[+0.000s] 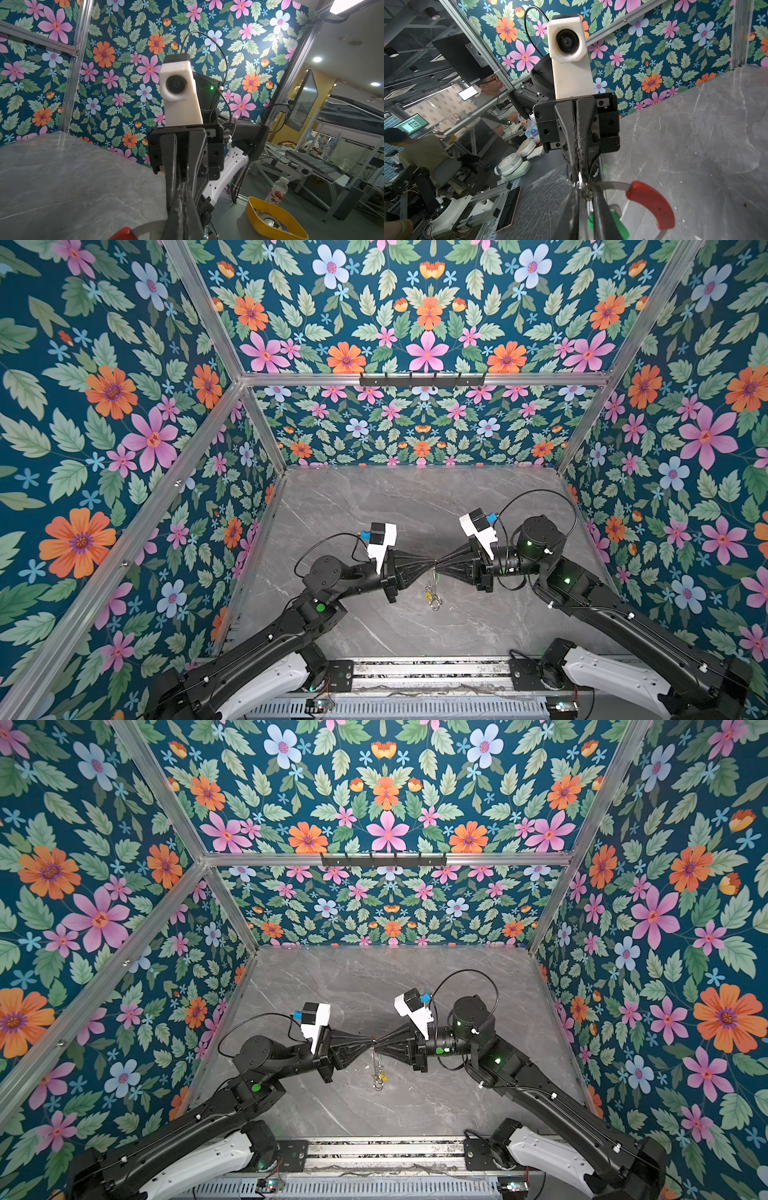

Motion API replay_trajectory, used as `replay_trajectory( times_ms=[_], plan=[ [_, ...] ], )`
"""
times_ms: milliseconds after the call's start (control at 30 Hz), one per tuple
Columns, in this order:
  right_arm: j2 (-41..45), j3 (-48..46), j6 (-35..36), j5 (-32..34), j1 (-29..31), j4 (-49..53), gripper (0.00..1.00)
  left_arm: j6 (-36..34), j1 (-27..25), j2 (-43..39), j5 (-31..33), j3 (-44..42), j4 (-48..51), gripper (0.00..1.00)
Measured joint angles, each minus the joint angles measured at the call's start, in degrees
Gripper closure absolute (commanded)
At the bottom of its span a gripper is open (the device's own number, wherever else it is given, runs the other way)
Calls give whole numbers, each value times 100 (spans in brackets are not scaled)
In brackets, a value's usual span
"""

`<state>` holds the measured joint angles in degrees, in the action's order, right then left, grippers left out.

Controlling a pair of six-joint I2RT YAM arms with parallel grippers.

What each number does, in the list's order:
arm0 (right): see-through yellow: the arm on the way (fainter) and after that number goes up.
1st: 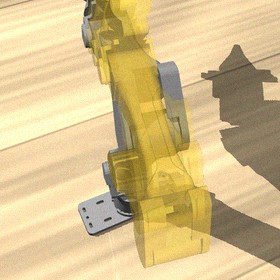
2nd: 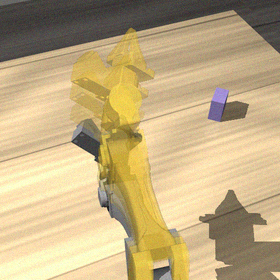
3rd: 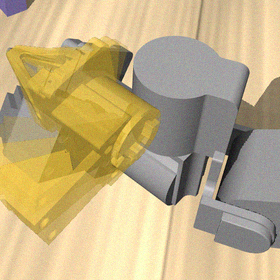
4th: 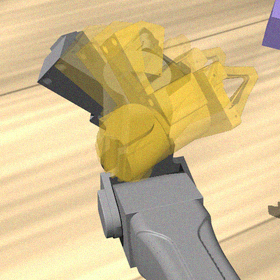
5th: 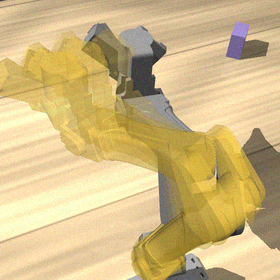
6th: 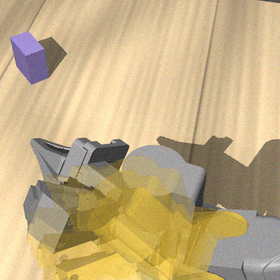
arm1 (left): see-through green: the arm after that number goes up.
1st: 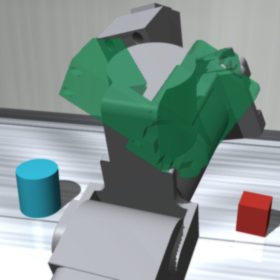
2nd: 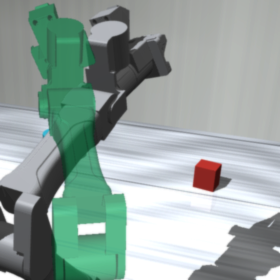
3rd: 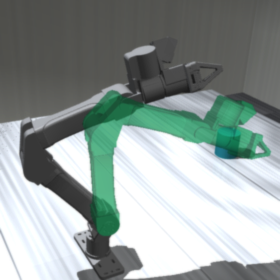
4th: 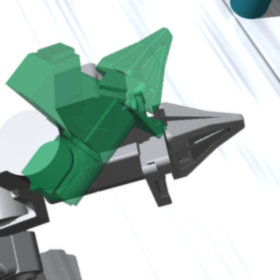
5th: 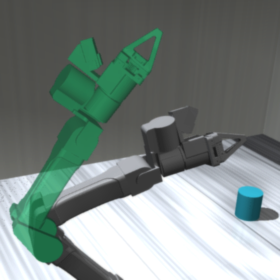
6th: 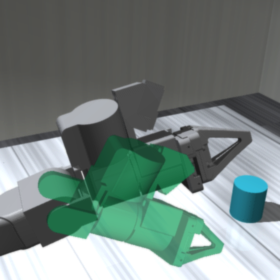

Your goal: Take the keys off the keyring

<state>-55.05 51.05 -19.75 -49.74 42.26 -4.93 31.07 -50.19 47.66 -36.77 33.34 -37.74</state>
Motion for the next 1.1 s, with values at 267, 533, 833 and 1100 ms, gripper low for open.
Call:
replay_trajectory(
  times_ms=[267, 533, 833, 1100],
  plan=[
    [-28, 76, 7, 76, -4, 153, 100, 26, 4, 52, 59, 20, 7, 86],
    [31, 621, 354, 402, 0, 1379, 100, -98, 17, -358, 293, 221, 809, 55],
    [-264, 1462, 1106, 837, 0, 3141, 100, -415, 37, -120, 236, 957, 2334, 59],
    [-487, 1867, 1550, 1045, 4, 4129, 100, -623, 37, 306, -114, 1460, 3209, 66]
  ],
)
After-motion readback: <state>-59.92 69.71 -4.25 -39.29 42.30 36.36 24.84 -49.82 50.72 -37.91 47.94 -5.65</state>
